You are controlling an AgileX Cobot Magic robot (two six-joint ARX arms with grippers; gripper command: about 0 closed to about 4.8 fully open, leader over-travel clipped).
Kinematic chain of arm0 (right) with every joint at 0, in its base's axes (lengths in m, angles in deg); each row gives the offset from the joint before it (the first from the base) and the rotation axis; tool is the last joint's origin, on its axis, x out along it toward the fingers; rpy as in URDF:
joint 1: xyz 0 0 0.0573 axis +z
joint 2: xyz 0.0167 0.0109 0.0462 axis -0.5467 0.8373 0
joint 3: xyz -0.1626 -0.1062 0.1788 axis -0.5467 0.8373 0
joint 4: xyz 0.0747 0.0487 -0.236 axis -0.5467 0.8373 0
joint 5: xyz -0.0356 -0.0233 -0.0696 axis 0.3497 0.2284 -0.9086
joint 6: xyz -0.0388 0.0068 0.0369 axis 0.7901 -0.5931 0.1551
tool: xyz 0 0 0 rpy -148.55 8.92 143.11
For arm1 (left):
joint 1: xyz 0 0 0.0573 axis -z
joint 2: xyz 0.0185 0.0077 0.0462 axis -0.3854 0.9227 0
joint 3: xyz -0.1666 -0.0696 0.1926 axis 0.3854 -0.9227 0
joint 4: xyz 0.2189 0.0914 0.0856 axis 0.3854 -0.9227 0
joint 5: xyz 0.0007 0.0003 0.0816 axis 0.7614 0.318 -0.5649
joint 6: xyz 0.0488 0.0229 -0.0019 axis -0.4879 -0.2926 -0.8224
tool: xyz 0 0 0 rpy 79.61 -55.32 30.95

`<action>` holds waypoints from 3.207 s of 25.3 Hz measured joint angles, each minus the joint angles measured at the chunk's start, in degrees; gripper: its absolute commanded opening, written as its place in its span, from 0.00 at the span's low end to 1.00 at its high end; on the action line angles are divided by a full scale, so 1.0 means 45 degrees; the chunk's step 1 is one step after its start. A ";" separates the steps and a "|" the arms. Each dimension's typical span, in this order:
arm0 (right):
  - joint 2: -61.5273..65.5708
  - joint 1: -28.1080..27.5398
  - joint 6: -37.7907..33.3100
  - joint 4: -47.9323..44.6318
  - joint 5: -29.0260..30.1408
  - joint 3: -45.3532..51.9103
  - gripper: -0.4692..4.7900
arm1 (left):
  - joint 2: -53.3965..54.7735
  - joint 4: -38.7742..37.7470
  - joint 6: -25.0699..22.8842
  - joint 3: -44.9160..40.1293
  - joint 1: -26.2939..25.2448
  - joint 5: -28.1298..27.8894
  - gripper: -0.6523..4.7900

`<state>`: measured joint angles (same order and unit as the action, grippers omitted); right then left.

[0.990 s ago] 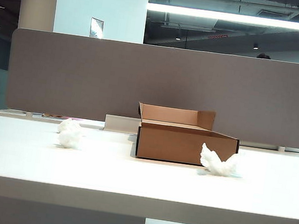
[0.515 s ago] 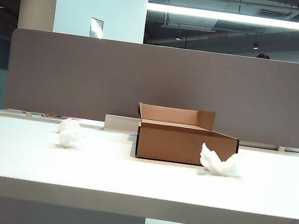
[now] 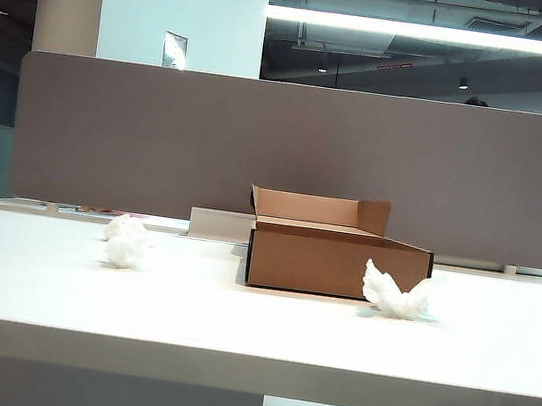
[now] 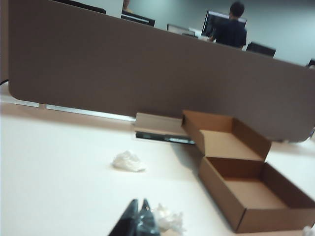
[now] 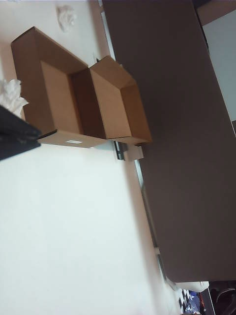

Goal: Pick up all the paper balls on the table and put them in the paper box.

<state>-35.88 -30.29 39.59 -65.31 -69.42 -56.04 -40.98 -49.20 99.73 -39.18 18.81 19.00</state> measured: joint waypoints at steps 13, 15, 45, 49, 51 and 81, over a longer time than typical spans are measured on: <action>0.7927 -0.0010 0.1030 -0.0087 0.1268 -0.4488 0.08 | 0.5071 0.0282 -0.1889 0.2181 0.0000 0.0000 0.11; 0.8879 -0.0010 0.1064 -0.0102 0.1545 -0.4940 0.08 | 0.5722 0.0364 -0.1928 0.2409 0.0000 0.0000 0.11; 2.0380 0.0865 0.0855 -0.0044 0.6193 -0.8748 0.76 | 1.3202 0.0180 -0.1899 0.7014 0.0126 0.1375 0.37; 2.0716 0.1214 0.0719 -0.1035 0.6188 -0.8748 0.42 | 1.3202 0.0175 -0.1899 0.7014 0.0126 0.1375 0.37; 2.0788 0.1297 0.0704 -0.1375 0.6081 -0.8748 0.25 | 1.3202 0.0175 -0.1899 0.7014 0.0126 0.1375 0.37; 1.9700 0.2176 -0.0253 -0.7271 0.3677 -0.8752 0.14 | 1.3202 -0.0024 -0.1904 0.7014 0.0131 0.1375 0.37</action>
<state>52.77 -20.50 38.45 -98.03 -52.88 -95.42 18.42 -49.31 91.16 -7.62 19.40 25.19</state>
